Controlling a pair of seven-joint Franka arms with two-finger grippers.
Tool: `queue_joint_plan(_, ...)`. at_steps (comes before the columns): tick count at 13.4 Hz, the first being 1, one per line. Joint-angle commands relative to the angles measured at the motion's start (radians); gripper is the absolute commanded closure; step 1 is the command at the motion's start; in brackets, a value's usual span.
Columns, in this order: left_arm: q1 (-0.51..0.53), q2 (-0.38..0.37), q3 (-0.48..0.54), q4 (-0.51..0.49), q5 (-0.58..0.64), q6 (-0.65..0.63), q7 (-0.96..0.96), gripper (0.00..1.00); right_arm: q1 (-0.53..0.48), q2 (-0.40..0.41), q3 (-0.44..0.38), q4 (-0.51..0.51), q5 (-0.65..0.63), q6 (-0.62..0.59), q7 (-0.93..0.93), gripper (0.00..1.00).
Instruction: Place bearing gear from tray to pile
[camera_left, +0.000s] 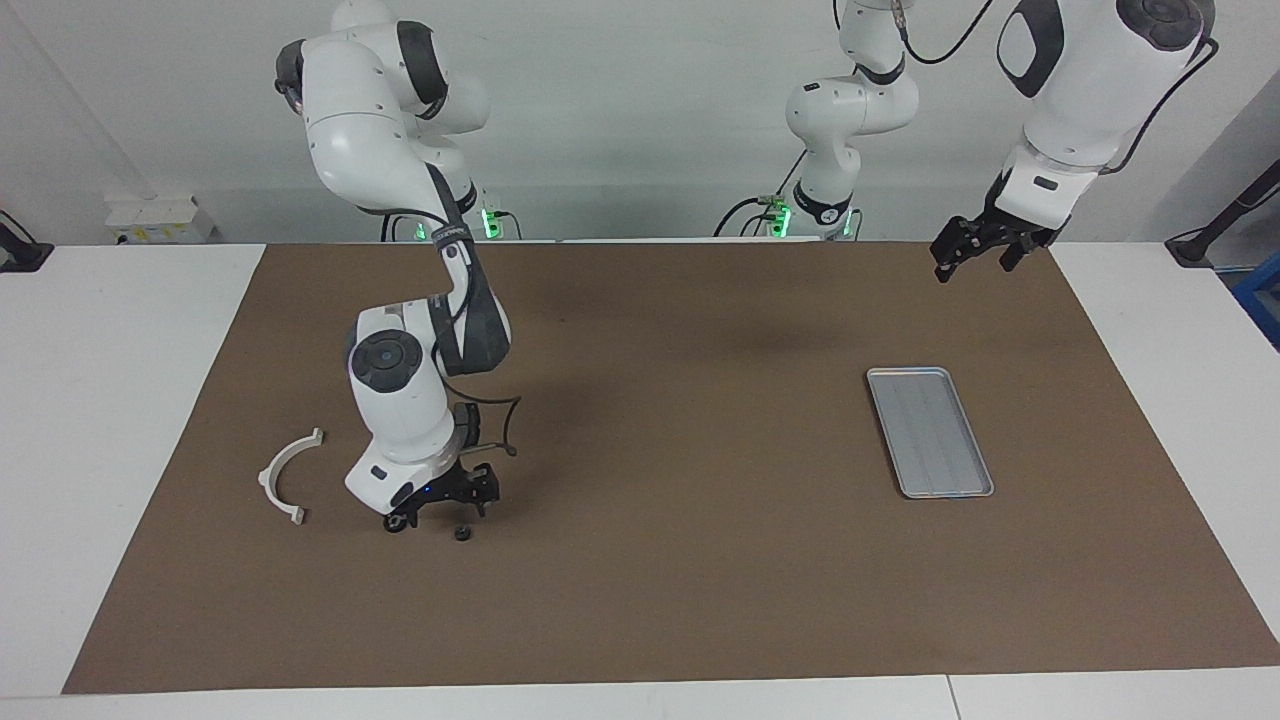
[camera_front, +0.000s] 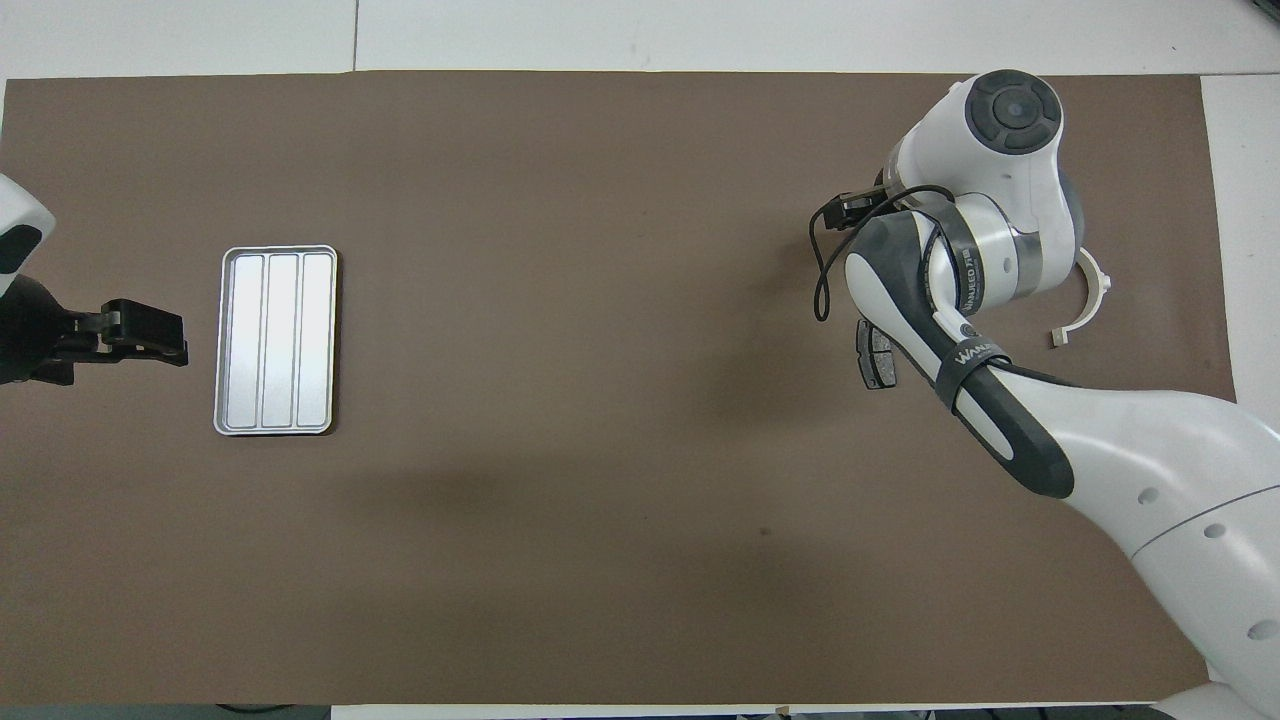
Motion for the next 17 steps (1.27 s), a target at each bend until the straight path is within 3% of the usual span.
queue_joint_plan(1, 0.004, -0.016, -0.001, -0.006, -0.013, -0.014, 0.008, 0.00, -0.017, -0.083, 0.012, -0.028, -0.012, -0.081, -0.031, 0.00)
queue_joint_plan(7, 0.004, -0.016, -0.001, -0.006, -0.013, -0.014, 0.008, 0.00, -0.048, -0.250, -0.004, -0.038, 0.062, -0.222, -0.124, 0.00)
queue_joint_plan(11, 0.004, -0.016, -0.001, -0.006, -0.013, -0.014, 0.008, 0.00, -0.029, -0.407, -0.073, -0.055, 0.148, -0.395, -0.194, 0.00)
queue_joint_plan(14, 0.004, -0.016, -0.001, -0.006, -0.013, -0.014, 0.008, 0.00, 0.000, -0.504, -0.152, -0.093, 0.185, -0.463, -0.262, 0.00)
queue_joint_plan(17, 0.004, -0.016, -0.001, -0.007, -0.013, -0.014, 0.008, 0.00, 0.000, -0.610, -0.162, -0.169, 0.187, -0.501, -0.260, 0.00)
